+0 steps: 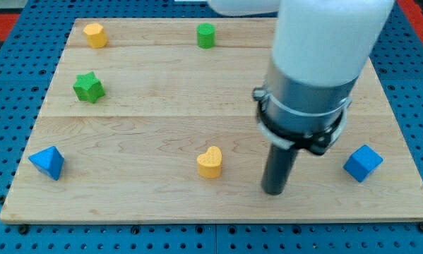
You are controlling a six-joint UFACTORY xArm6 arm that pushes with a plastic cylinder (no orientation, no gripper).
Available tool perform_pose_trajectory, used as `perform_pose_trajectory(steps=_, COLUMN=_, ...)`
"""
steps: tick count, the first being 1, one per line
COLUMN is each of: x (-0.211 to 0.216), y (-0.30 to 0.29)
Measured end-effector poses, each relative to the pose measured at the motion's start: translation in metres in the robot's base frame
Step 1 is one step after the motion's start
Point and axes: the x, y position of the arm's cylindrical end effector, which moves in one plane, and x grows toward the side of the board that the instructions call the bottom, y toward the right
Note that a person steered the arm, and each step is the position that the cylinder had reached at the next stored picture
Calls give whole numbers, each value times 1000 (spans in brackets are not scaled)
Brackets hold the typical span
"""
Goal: Place the yellow heart parallel left side of the blue cube
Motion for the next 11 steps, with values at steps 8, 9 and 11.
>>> perform_pose_trajectory(steps=8, x=-66, y=-54)
perform_pose_trajectory(steps=9, x=-95, y=-20)
perform_pose_trajectory(steps=11, x=-64, y=72)
